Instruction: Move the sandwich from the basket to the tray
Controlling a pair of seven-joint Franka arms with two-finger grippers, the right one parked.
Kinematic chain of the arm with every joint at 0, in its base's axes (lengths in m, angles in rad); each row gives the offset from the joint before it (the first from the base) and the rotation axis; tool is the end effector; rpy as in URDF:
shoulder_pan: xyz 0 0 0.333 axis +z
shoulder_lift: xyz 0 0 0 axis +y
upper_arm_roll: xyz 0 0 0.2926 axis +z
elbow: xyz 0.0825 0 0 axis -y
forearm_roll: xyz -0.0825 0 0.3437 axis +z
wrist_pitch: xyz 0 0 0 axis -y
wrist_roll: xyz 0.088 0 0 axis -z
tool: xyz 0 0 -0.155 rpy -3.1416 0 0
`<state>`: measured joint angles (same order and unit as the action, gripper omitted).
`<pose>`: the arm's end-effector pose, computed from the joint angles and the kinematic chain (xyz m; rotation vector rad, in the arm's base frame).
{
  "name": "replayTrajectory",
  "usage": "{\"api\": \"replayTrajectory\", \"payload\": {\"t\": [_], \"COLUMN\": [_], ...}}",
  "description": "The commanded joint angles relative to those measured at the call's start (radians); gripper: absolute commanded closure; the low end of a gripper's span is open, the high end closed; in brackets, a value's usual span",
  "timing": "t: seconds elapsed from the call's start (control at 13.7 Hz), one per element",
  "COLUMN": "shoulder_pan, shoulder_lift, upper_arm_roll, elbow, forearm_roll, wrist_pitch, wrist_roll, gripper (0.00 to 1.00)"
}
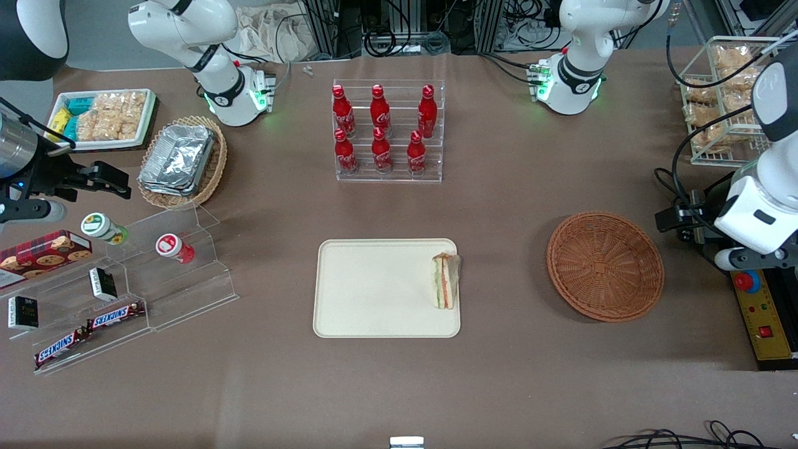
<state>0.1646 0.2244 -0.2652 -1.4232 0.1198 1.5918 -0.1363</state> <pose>0.5727 -0.0259 0.5002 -3.0740 -0.0542 0.0624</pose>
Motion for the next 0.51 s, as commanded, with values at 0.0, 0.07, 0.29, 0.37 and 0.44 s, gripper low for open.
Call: {"api": "replayTrajectory", "payload": {"t": [0.0, 0.07, 0.29, 0.37, 0.44], "shoulder_pan": [-0.064, -0.126, -0.215, -0.214, -0.214], "shoulder_lift": [-0.049, -0.054, -0.056, -0.056, -0.056], "upper_arm_roll": [0.119, 0.194, 0.297, 0.296, 0.297], "elbow": [-0.03, -0.03, -0.031, -0.031, -0.031], "forearm_roll": [-0.029, -0.046, -0.068, -0.068, -0.068], "wrist_pitch": [-0.019, -0.019, -0.019, -0.019, -0.021], "wrist_roll": [0.102, 0.104, 0.104, 0.104, 0.104], "gripper": [0.0, 0.0, 0.0, 0.0, 0.0]}}
